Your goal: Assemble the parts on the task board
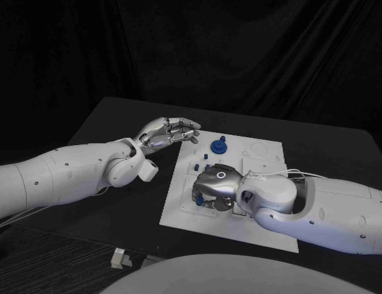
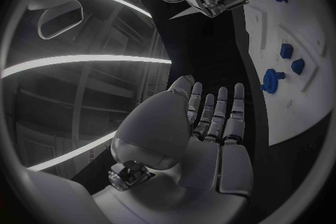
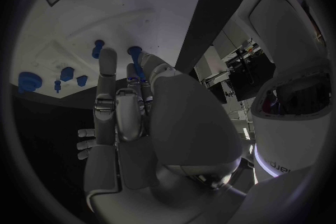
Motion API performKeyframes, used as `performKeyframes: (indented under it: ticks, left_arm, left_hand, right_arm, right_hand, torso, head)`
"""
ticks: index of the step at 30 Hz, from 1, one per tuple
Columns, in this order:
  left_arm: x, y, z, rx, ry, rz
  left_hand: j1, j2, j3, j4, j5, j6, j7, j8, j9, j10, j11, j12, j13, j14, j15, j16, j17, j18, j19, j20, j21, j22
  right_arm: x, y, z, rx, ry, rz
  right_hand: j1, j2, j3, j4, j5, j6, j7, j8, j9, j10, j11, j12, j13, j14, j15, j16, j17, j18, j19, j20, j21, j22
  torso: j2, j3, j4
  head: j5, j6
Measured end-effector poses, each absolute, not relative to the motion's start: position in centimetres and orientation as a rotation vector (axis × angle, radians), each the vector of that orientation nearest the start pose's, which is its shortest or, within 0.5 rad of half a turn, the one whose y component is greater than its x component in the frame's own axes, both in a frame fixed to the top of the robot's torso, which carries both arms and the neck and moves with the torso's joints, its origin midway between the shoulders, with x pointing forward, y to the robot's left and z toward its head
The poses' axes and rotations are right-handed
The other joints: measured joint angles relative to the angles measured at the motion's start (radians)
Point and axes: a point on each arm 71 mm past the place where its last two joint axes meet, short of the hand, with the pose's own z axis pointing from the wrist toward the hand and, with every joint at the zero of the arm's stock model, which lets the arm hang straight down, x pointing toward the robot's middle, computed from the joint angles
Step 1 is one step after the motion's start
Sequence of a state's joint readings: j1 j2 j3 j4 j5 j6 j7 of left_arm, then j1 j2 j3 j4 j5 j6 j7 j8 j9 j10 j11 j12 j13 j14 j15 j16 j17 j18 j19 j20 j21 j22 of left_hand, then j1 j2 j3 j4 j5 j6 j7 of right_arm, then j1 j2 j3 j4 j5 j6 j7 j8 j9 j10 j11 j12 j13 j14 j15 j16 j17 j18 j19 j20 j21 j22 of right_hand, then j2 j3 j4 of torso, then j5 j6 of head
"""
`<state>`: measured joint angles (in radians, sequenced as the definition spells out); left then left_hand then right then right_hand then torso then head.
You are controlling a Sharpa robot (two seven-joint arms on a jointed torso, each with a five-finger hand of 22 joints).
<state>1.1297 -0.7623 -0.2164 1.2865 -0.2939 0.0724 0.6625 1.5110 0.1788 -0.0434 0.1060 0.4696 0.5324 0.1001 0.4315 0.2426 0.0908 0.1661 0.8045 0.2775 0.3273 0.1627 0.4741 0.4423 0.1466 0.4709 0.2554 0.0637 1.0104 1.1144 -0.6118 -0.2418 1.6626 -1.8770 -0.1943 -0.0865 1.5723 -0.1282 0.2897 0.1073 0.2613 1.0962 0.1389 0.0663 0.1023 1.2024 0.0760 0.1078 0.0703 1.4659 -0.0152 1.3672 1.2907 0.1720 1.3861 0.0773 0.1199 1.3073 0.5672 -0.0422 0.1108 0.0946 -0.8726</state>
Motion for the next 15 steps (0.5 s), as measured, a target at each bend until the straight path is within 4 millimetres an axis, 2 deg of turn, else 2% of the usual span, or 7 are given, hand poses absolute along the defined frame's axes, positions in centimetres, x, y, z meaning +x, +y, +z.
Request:
performKeyframes:
  ticks: [1, 4, 5, 6, 8, 10, 15]
  left_arm:
    - [47.20, 21.62, -26.75, -0.691, 1.658, -1.752]
    - [47.20, 21.58, -26.79, -0.692, 1.659, -1.752]
    - [47.20, 21.56, -26.81, -0.692, 1.660, -1.752]
    - [47.20, 21.55, -26.83, -0.692, 1.660, -1.752]
    - [47.22, 21.55, -26.87, -0.693, 1.661, -1.751]
    - [47.24, 21.59, -26.90, -0.694, 1.662, -1.750]
    - [47.29, 21.71, -26.96, -0.696, 1.663, -1.745]
  left_hand:
    - [-0.002, 0.002, 0.003, -0.003, 0.000, 0.000, 0.000, 0.000, -0.001, 0.000, 0.000, 0.000, -0.001, 0.000, 0.000, -0.002, 0.000, 0.000, 0.000, 0.000, 0.000, -0.001]
    - [-0.004, 0.004, 0.003, -0.003, 0.000, 0.000, 0.000, 0.000, -0.001, 0.000, 0.000, 0.000, -0.001, 0.000, 0.000, -0.002, 0.000, 0.000, 0.000, 0.000, 0.000, -0.001]
    - [-0.004, 0.004, 0.003, -0.003, 0.000, 0.000, 0.000, 0.000, -0.001, 0.000, 0.000, 0.000, -0.001, 0.000, 0.000, -0.002, 0.000, 0.000, 0.000, 0.000, 0.000, -0.001]
    - [-0.004, 0.004, 0.003, -0.003, 0.000, 0.000, 0.000, 0.000, -0.001, 0.000, 0.000, 0.000, -0.001, 0.000, 0.000, -0.002, 0.000, 0.000, 0.000, 0.000, 0.000, -0.001]
    - [-0.004, 0.004, 0.003, -0.003, 0.000, 0.000, 0.000, 0.000, -0.001, 0.000, 0.000, 0.000, -0.001, 0.000, 0.000, -0.002, 0.000, 0.000, 0.000, 0.000, 0.000, -0.001]
    - [-0.004, 0.004, 0.003, -0.003, 0.000, 0.000, 0.000, 0.000, -0.001, 0.000, 0.000, 0.000, -0.001, 0.000, 0.000, -0.002, 0.000, 0.000, 0.000, 0.000, 0.000, -0.001]
    - [-0.004, 0.004, 0.003, -0.003, 0.000, 0.000, 0.000, 0.000, -0.001, 0.000, 0.000, 0.000, -0.001, 0.000, 0.000, -0.002, 0.000, 0.000, 0.000, 0.000, 0.000, -0.001]
  right_arm:
    - [36.63, -4.89, -27.12, -0.886, 1.698, 0.834]
    - [36.58, -4.92, -27.23, -0.886, 1.701, 0.834]
    - [36.57, -4.94, -27.27, -0.886, 1.703, 0.834]
    - [36.57, -4.98, -27.31, -0.885, 1.704, 0.833]
    - [36.58, -5.06, -27.38, -0.884, 1.706, 0.831]
    - [36.61, -5.14, -27.42, -0.884, 1.708, 0.829]
    - [36.74, -5.49, -27.52, -0.880, 1.713, 0.821]
  right_hand:
    - [-0.010, -0.007, 0.001, -0.001, -0.007, -0.026, -0.002, -0.002, -0.006, -0.021, -0.005, -0.012, 0.003, 0.001, 0.005, -0.006, -0.007, 0.000, -0.008, 0.003, 0.000, 0.000]
    - [-0.033, -0.016, -0.005, 0.005, -0.025, -0.115, -0.010, -0.002, -0.023, -0.116, 0.017, -0.036, 0.002, -0.001, 0.010, -0.023, -0.025, 0.000, -0.022, 0.006, -0.008, 0.000]
    - [-0.035, -0.018, -0.009, 0.007, -0.034, -0.145, -0.018, -0.002, -0.028, -0.150, 0.022, -0.037, 0.001, -0.001, 0.010, -0.030, -0.033, 0.000, -0.027, 0.004, -0.013, 0.000]
    - [-0.043, -0.017, -0.019, 0.004, -0.046, -0.180, -0.035, -0.002, -0.032, -0.189, 0.026, -0.037, 0.001, -0.005, 0.006, -0.039, -0.044, 0.000, -0.035, 0.007, -0.019, 0.000]
    - [-0.049, -0.011, -0.042, -0.002, -0.065, -0.236, -0.057, -0.002, -0.034, -0.252, 0.029, -0.035, 0.005, -0.015, 0.005, -0.051, -0.057, 0.000, -0.042, 0.012, -0.028, 0.001]
    - [-0.053, -0.013, -0.067, -0.006, -0.077, -0.275, -0.067, -0.002, -0.034, -0.312, 0.032, -0.025, 0.012, -0.023, 0.010, -0.054, -0.066, 0.000, -0.050, 0.014, -0.037, 0.001]
    - [-0.061, -0.005, -0.117, 0.001, -0.104, -0.309, -0.084, -0.002, -0.031, -0.404, 0.035, 0.012, 0.025, -0.034, 0.014, -0.063, -0.079, 0.000, -0.053, 0.018, -0.048, 0.001]
  torso:
    - [0.000, 0.0000, 0.0000]
    - [0.000, 0.0000, 0.0000]
    - [0.000, 0.0000, 0.0000]
    - [0.000, 0.0001, -0.0001]
    - [0.000, 0.0002, -0.0001]
    - [0.000, 0.0006, -0.0001]
    - [0.000, 0.0010, -0.0006]
  head:
    - [0.001, 0.000]
    - [0.002, 0.000]
    - [0.002, 0.000]
    - [0.002, 0.000]
    - [0.002, 0.000]
    - [0.000, 0.000]
    - [-0.001, 0.000]
